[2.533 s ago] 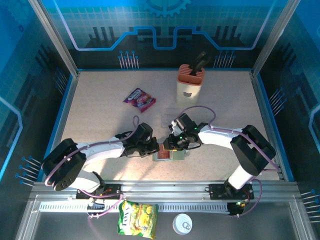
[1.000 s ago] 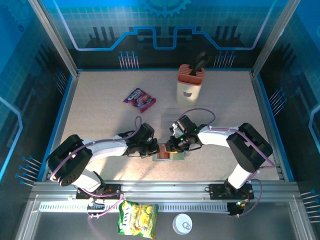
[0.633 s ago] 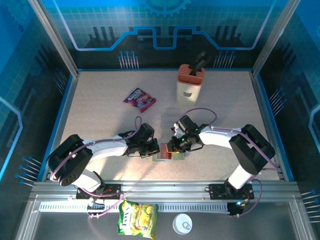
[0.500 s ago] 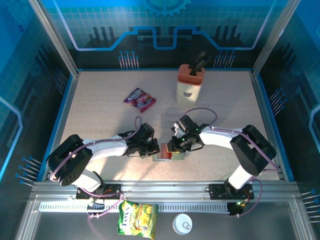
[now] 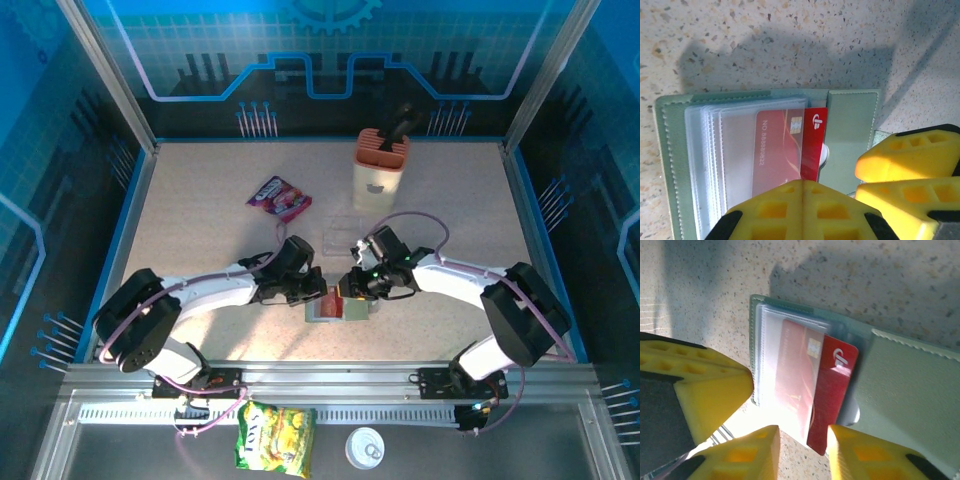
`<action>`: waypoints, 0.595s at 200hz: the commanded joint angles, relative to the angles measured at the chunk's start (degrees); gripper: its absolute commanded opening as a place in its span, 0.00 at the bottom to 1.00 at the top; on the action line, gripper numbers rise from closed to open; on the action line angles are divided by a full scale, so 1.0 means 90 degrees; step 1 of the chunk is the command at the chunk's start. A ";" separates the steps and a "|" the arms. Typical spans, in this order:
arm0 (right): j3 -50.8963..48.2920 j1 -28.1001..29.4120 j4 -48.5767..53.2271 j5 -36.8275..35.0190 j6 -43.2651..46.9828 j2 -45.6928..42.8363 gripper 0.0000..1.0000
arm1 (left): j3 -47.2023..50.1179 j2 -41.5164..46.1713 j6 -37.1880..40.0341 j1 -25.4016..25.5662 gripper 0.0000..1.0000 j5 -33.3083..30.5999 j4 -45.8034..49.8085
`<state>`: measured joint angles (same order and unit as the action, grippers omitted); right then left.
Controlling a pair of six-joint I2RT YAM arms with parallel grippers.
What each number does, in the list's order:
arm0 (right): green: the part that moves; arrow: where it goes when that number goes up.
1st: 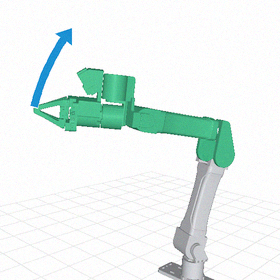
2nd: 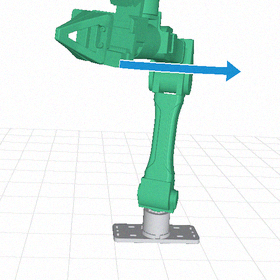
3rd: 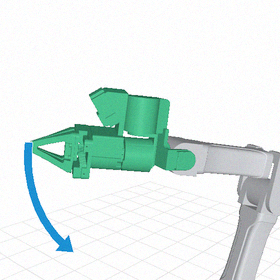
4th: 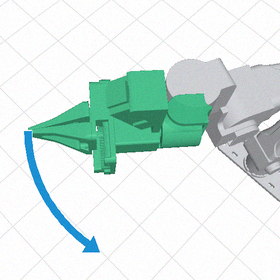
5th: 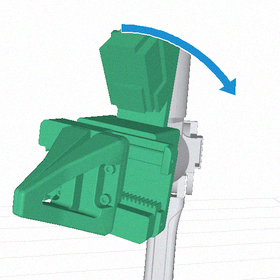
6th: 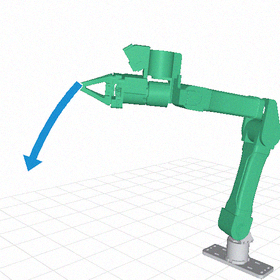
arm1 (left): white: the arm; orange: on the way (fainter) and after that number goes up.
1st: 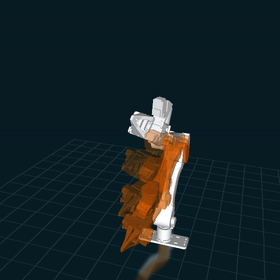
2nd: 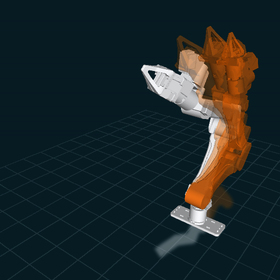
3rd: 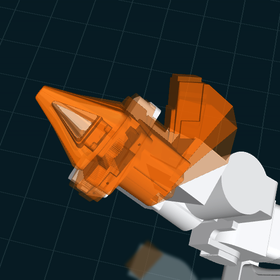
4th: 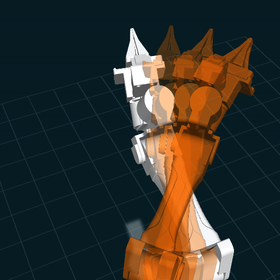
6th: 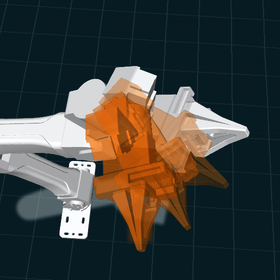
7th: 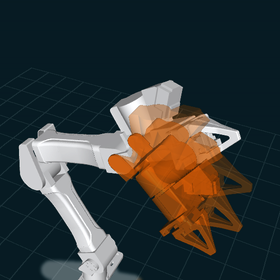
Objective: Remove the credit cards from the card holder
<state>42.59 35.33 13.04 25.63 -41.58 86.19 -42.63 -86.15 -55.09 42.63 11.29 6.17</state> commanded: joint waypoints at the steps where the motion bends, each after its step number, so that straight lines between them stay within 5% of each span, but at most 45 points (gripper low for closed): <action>1: -0.0141 -0.0126 -0.0082 0.0349 -0.0061 -0.0114 0.36 | -0.0125 -0.0237 0.0247 0.0053 0.00 0.0020 0.0301; 119: -0.0196 -0.0146 -0.0112 0.0217 -0.0251 0.0094 0.38 | 0.0021 -0.0472 0.0354 0.0050 0.00 -0.0326 0.0818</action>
<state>41.45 34.70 12.34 27.46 -43.51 86.15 -42.72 -89.14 -52.31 42.81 9.67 10.57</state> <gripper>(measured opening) 0.383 0.041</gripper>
